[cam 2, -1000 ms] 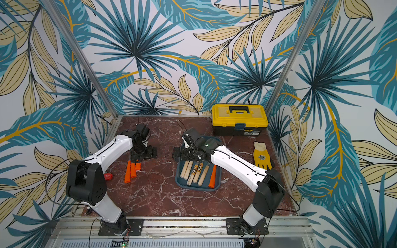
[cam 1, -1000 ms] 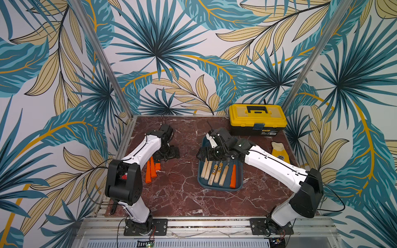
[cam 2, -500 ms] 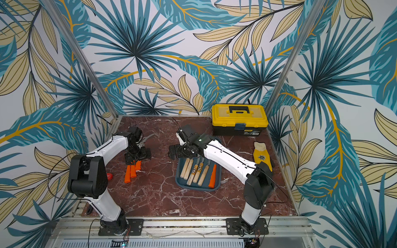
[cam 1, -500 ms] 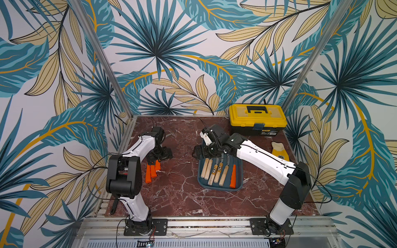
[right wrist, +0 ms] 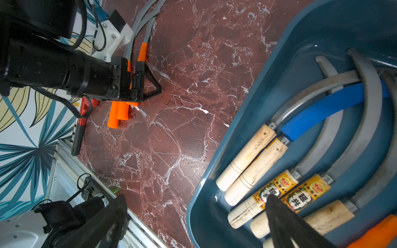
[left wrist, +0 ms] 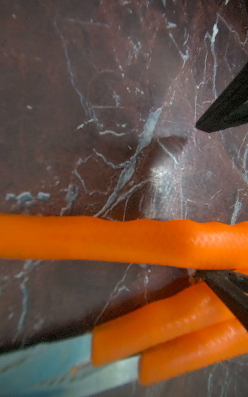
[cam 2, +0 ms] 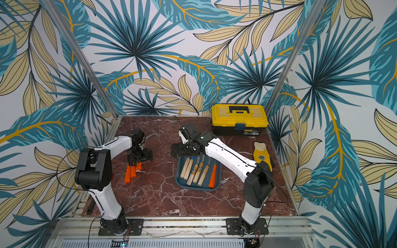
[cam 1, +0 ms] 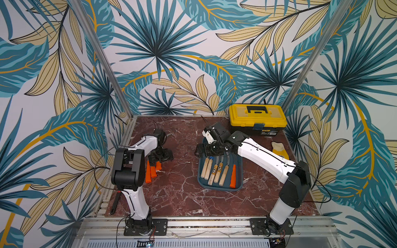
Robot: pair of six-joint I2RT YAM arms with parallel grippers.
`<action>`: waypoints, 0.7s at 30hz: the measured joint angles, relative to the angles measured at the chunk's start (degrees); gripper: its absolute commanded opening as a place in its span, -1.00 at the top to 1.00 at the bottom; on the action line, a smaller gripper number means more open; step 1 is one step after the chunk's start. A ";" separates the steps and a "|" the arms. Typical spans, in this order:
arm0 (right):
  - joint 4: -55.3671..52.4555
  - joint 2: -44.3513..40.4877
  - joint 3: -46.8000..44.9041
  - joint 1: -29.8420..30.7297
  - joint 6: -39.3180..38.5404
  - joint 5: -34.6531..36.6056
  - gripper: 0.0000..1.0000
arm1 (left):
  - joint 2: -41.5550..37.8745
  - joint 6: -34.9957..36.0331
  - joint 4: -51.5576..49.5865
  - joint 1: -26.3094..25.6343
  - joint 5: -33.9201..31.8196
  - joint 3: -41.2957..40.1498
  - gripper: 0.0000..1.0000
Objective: Put small sickles into storage boxes
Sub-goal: Pick up the sickle at the center of the board.
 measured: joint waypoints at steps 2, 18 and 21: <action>0.00 0.02 0.00 -0.15 0.00 -0.02 -0.99 | 0.00 0.28 0.26 0.00 0.13 -0.70 -0.81; 0.35 0.04 -0.02 -0.17 1.60 -0.42 -0.99 | -0.50 0.70 0.44 -1.84 -1.62 -2.12 0.17; 0.50 0.04 -0.09 -0.20 2.21 -0.39 -0.99 | -0.52 0.61 0.50 -2.71 -1.53 -2.14 0.52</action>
